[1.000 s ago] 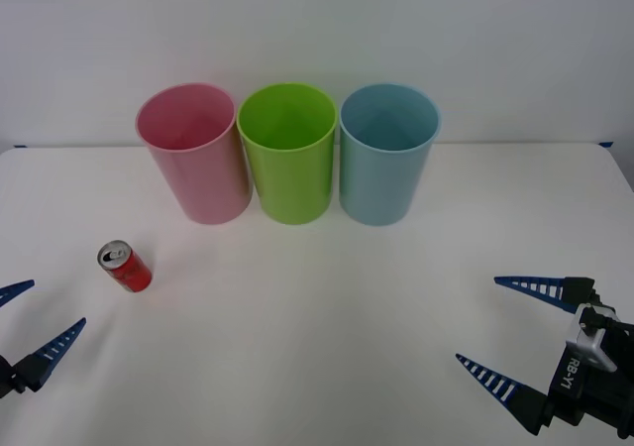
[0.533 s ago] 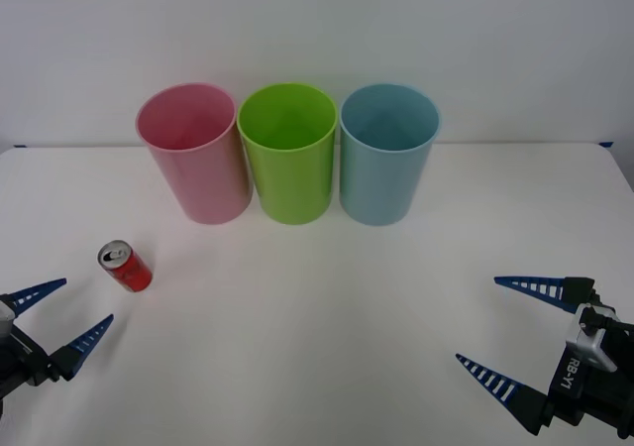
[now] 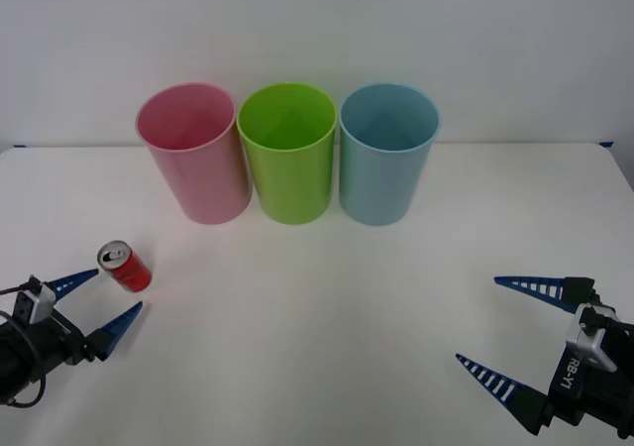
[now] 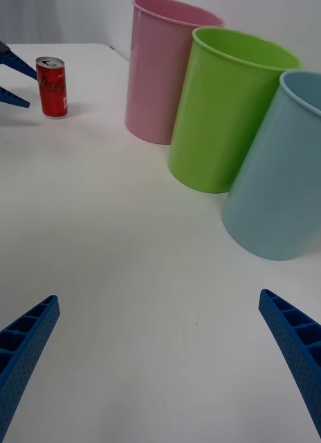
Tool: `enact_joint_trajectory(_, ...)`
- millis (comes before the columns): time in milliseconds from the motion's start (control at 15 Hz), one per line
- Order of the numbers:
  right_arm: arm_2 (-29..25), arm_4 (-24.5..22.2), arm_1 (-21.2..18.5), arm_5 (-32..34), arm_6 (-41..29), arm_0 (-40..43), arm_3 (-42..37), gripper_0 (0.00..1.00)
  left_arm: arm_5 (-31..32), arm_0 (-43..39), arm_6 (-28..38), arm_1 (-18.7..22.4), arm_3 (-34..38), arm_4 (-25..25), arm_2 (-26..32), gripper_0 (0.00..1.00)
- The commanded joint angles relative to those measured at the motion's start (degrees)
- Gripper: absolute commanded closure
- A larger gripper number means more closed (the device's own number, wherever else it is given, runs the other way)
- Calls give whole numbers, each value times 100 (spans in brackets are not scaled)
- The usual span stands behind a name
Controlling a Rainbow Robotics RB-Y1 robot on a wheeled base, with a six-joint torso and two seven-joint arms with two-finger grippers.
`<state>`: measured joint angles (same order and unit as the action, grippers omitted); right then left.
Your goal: Put cans in the blue bin and PET bottles in the pink bin and trash in the green bin.
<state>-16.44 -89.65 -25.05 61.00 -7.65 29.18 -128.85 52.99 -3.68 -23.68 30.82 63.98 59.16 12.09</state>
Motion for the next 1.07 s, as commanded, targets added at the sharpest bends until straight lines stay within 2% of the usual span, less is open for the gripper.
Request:
enact_joint_trajectory(67, 0, 0, 0, 0, 0, 0, 0, 0, -289, 149, -22, -84, 0, -37, -110, 4)
enact_joint_trajectory(467, 0, 0, 0, 0, 0, 0, 0, 0, -764, 430, 4, -383, 0, 253, -119, 3)
enact_joint_trajectory(1067, 0, 0, 0, 0, 0, 0, 0, 0, -1098, 711, 92, -533, -26, 579, -145, 4)
